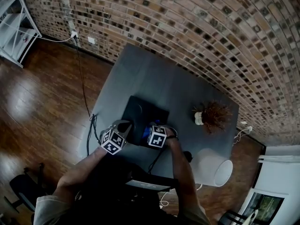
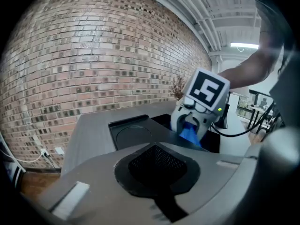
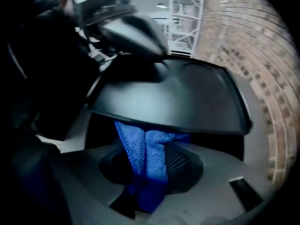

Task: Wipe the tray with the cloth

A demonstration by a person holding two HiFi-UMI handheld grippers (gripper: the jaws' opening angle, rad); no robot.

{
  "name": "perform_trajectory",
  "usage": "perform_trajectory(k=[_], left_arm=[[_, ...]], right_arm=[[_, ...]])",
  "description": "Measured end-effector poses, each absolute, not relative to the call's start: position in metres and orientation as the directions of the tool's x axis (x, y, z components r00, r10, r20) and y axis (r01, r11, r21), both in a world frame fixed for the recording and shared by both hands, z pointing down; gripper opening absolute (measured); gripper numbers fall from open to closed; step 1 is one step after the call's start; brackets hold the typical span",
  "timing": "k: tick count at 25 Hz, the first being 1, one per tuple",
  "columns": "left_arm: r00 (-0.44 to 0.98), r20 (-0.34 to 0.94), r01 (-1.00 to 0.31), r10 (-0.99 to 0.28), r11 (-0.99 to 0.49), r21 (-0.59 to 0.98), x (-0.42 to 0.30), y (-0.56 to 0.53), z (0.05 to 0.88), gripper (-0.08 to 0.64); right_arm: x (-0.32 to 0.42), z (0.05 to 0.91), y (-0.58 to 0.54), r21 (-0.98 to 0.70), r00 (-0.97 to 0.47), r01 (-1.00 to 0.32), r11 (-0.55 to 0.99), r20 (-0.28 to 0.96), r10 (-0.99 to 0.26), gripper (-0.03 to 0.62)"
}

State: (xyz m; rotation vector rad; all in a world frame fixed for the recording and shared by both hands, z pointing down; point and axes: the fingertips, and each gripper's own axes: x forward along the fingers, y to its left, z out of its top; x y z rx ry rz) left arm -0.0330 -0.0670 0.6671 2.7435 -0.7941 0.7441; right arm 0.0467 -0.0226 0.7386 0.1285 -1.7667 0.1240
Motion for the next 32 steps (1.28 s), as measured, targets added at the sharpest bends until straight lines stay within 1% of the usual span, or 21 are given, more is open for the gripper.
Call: perform_trajectory(k=[1, 2, 3, 5, 6, 7, 9, 11, 12, 15, 16, 17, 20, 21, 22, 24, 26, 28, 30, 31, 32], left_arm=[[0.731, 0.516, -0.542, -0.447, -0.839, 0.041, -0.033, -0.066, 0.667, 0.003], [0.731, 0.517, -0.541, -0.445, -0.840, 0.041, -0.033, -0.066, 0.667, 0.003], [0.732, 0.518, -0.539, -0.444, -0.842, 0.040, -0.033, -0.066, 0.667, 0.003], [0.732, 0.518, -0.536, -0.442, -0.843, 0.039, -0.032, -0.066, 0.667, 0.003], [0.732, 0.519, -0.535, -0.441, -0.844, 0.039, -0.032, -0.065, 0.667, 0.003], [0.732, 0.521, -0.535, -0.439, -0.844, 0.040, -0.032, -0.065, 0.668, 0.003], [0.732, 0.523, -0.533, -0.436, -0.845, 0.041, -0.032, -0.064, 0.668, 0.003], [0.732, 0.523, -0.532, -0.437, -0.846, 0.036, -0.031, -0.065, 0.667, 0.003], [0.731, 0.521, -0.532, -0.440, -0.846, 0.032, -0.032, -0.065, 0.667, 0.003], [0.729, 0.519, -0.536, -0.447, -0.844, 0.026, -0.033, -0.066, 0.667, 0.003], [0.729, 0.518, -0.537, -0.447, -0.843, 0.028, -0.033, -0.065, 0.667, 0.003], [0.731, 0.516, -0.538, -0.447, -0.843, 0.031, -0.033, -0.065, 0.668, 0.003], [0.732, 0.511, -0.545, -0.451, -0.838, 0.040, -0.032, -0.066, 0.667, 0.003], [0.731, 0.511, -0.547, -0.453, -0.836, 0.043, -0.032, -0.066, 0.667, 0.003], [0.730, 0.512, -0.550, -0.453, -0.834, 0.045, -0.033, -0.066, 0.667, 0.003], [0.729, 0.514, -0.551, -0.452, -0.833, 0.050, -0.033, -0.065, 0.668, 0.003], [0.729, 0.513, -0.550, -0.452, -0.833, 0.048, -0.032, -0.066, 0.667, 0.003], [0.728, 0.514, -0.552, -0.454, -0.832, 0.046, -0.033, -0.068, 0.666, 0.003], [0.727, 0.514, -0.554, -0.454, -0.831, 0.050, -0.033, -0.067, 0.667, 0.003], [0.728, 0.514, -0.554, -0.454, -0.831, 0.052, -0.033, -0.067, 0.667, 0.003], [0.729, 0.513, -0.553, -0.453, -0.831, 0.053, -0.033, -0.067, 0.667, 0.003]], right_arm=[[0.048, 0.738, -0.016, -0.039, -0.209, -0.147, 0.988, 0.978, 0.008, 0.156], [0.056, 0.738, -0.025, -0.023, -0.213, -0.210, 0.977, 0.977, -0.023, 0.156], [0.070, 0.737, -0.046, 0.028, -0.205, -0.325, 0.945, 0.974, -0.099, 0.155], [0.099, 0.730, -0.099, 0.146, -0.151, -0.582, 0.800, 0.947, -0.283, 0.156], [0.107, 0.728, -0.118, 0.172, -0.126, -0.669, 0.723, 0.933, -0.338, 0.156], [0.108, 0.730, -0.128, 0.180, -0.110, -0.712, 0.679, 0.926, -0.361, 0.155], [0.099, 0.739, -0.130, 0.216, -0.075, -0.698, 0.682, 0.926, -0.370, 0.161], [0.087, 0.742, -0.119, 0.239, -0.074, -0.618, 0.749, 0.931, -0.358, 0.159], [0.079, 0.743, -0.107, 0.207, -0.102, -0.553, 0.807, 0.945, -0.312, 0.156], [0.057, 0.741, -0.055, 0.025, -0.163, -0.296, 0.955, 0.984, -0.076, 0.156], [0.058, 0.740, -0.047, -0.009, -0.168, -0.265, 0.964, 0.985, -0.037, 0.156], [0.065, 0.738, -0.050, -0.005, -0.170, -0.298, 0.955, 0.984, -0.048, 0.156], [0.101, 0.730, -0.110, 0.139, -0.123, -0.598, 0.789, 0.957, -0.262, 0.156], [0.106, 0.730, -0.125, 0.164, -0.101, -0.659, 0.734, 0.948, -0.302, 0.156], [0.104, 0.733, -0.130, 0.178, -0.086, -0.673, 0.718, 0.945, -0.315, 0.155], [0.089, 0.741, -0.122, 0.217, -0.066, -0.581, 0.784, 0.948, -0.311, 0.155], [0.069, 0.743, -0.094, 0.189, -0.085, -0.403, 0.896, 0.966, -0.242, 0.152], [0.053, 0.741, -0.049, 0.067, -0.116, -0.181, 0.981, 0.989, -0.089, 0.152], [0.045, 0.739, -0.004, -0.062, -0.148, -0.002, 0.998, 0.987, 0.061, 0.153], [0.045, 0.739, 0.007, -0.099, -0.167, 0.022, 0.995, 0.981, 0.101, 0.153], [0.049, 0.739, 0.005, -0.111, -0.189, -0.013, 0.994, 0.976, 0.106, 0.153]])
